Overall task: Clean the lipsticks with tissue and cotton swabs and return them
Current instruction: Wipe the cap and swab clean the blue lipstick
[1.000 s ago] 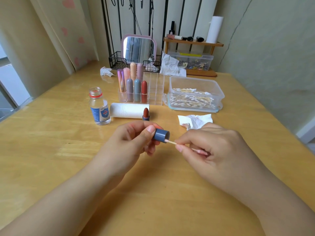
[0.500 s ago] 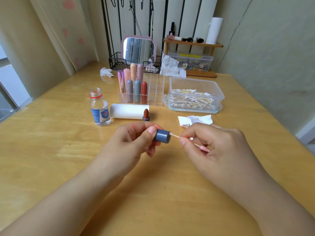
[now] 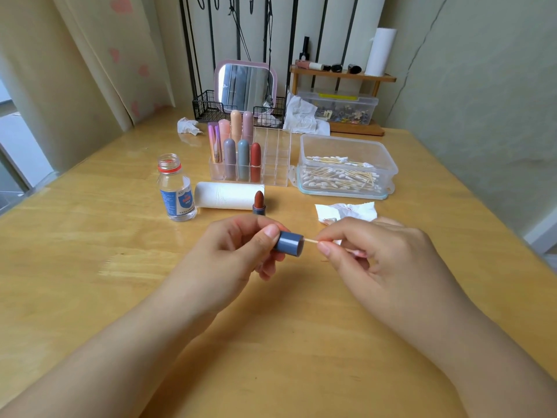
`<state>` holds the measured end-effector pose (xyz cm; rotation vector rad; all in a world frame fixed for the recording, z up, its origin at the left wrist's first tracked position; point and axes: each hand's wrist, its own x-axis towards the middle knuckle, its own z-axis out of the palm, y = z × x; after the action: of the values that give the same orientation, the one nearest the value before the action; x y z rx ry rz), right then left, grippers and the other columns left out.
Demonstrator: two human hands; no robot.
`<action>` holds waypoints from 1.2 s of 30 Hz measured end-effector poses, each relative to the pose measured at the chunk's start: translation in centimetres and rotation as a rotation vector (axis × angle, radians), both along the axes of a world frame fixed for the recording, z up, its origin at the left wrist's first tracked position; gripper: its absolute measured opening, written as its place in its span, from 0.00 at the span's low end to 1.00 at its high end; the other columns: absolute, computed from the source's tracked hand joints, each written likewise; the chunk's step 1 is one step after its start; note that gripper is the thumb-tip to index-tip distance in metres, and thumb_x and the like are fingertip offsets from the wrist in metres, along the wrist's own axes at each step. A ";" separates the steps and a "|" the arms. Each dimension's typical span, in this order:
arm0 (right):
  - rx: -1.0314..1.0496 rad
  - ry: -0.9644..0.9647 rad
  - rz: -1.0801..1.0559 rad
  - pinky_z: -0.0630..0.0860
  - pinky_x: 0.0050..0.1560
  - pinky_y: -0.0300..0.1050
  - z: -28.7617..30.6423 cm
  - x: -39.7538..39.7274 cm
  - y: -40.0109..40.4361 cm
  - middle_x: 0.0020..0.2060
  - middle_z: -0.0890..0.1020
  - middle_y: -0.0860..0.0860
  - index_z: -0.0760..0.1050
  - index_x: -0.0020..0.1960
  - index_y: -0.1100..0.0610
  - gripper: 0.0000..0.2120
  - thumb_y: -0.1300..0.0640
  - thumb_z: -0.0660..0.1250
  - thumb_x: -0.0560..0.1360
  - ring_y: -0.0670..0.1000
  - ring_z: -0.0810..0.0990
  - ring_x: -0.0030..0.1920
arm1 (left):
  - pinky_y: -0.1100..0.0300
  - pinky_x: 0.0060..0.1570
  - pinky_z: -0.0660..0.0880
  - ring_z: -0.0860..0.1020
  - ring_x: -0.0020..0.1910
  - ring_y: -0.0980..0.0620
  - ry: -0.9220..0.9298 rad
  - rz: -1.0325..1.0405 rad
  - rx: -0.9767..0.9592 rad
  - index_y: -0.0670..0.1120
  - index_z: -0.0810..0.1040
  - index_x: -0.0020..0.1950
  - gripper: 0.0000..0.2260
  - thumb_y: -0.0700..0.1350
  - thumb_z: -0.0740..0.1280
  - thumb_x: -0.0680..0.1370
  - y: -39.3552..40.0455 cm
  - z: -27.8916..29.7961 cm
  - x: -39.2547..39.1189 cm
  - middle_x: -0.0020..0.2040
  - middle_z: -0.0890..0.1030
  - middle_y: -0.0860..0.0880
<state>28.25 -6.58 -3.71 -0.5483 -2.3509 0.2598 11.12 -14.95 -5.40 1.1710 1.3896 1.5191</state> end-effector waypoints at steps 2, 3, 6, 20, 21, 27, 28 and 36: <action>-0.148 -0.036 -0.037 0.70 0.35 0.40 -0.1 0.2 0.3 0.26 0.75 0.48 0.75 0.42 0.46 0.05 0.48 0.62 0.73 0.51 0.72 0.33 | 0.62 0.37 0.72 0.71 0.30 0.54 -0.005 0.031 -0.006 0.44 0.80 0.42 0.07 0.45 0.66 0.76 0.0 0.2 0.0 0.30 0.76 0.49; -0.219 -0.044 -0.034 0.71 0.36 0.44 -0.3 0.3 0.6 0.27 0.76 0.49 0.74 0.43 0.46 0.03 0.48 0.63 0.74 0.50 0.73 0.33 | 0.61 0.37 0.71 0.71 0.29 0.53 -0.013 0.069 -0.012 0.43 0.80 0.41 0.08 0.43 0.65 0.78 0.0 0.3 -0.1 0.29 0.76 0.48; -0.351 -0.058 -0.028 0.72 0.40 0.38 -0.7 0.1 1.1 0.32 0.78 0.47 0.75 0.39 0.47 0.07 0.56 0.67 0.75 0.45 0.73 0.33 | 0.57 0.37 0.68 0.69 0.26 0.52 -0.053 0.221 -0.028 0.41 0.77 0.38 0.09 0.41 0.66 0.77 0.1 0.5 -1.1 0.25 0.72 0.44; -0.187 -0.349 -0.171 0.62 0.58 0.43 -3.5 -1.8 1.1 0.41 0.76 0.43 0.82 0.50 0.48 0.06 0.55 0.69 0.74 0.44 0.70 0.49 | 0.57 0.35 0.66 0.66 0.26 0.51 -0.062 0.478 -0.161 0.42 0.76 0.37 0.08 0.39 0.62 0.75 0.7 0.5 -3.7 0.27 0.73 0.47; -0.191 -0.346 -0.177 0.62 0.59 0.43 -3.5 -1.9 1.0 0.42 0.76 0.43 0.82 0.51 0.48 0.07 0.55 0.69 0.74 0.44 0.70 0.49 | 0.57 0.35 0.66 0.66 0.26 0.50 -0.043 0.490 -0.174 0.43 0.76 0.37 0.08 0.40 0.62 0.75 0.8 0.4 -4.0 0.27 0.73 0.47; -0.412 -0.190 -0.159 0.65 0.46 0.23 -1.3 -3.4 0.5 0.44 0.73 0.40 0.75 0.60 0.47 0.15 0.53 0.70 0.73 0.40 0.71 0.46 | 0.59 0.34 0.65 0.67 0.29 0.49 0.022 0.484 -0.184 0.44 0.74 0.33 0.12 0.47 0.68 0.75 1.0 -0.1 -4.6 0.21 0.70 0.55; -0.426 -0.225 -0.157 0.65 0.45 0.23 -1.1 -3.9 0.6 0.46 0.73 0.39 0.73 0.62 0.46 0.18 0.51 0.69 0.74 0.39 0.70 0.46 | 0.59 0.34 0.65 0.67 0.29 0.49 0.021 0.483 -0.172 0.44 0.73 0.33 0.14 0.49 0.69 0.75 1.0 -0.1 -4.6 0.22 0.70 0.55; -0.739 -0.181 -0.116 0.78 0.26 0.38 -1.6 -8.2 0.9 0.45 0.69 0.41 0.76 0.59 0.46 0.17 0.53 0.72 0.72 0.42 0.70 0.46 | 0.47 0.50 0.78 0.81 0.36 0.46 -0.029 0.534 -0.135 0.44 0.68 0.33 0.18 0.50 0.75 0.69 0.8 -0.3 -4.9 0.32 0.83 0.44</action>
<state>20.07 -5.67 -5.34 -1.0844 -2.3358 1.0820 6.27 -14.18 -5.66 0.7202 1.8500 1.7512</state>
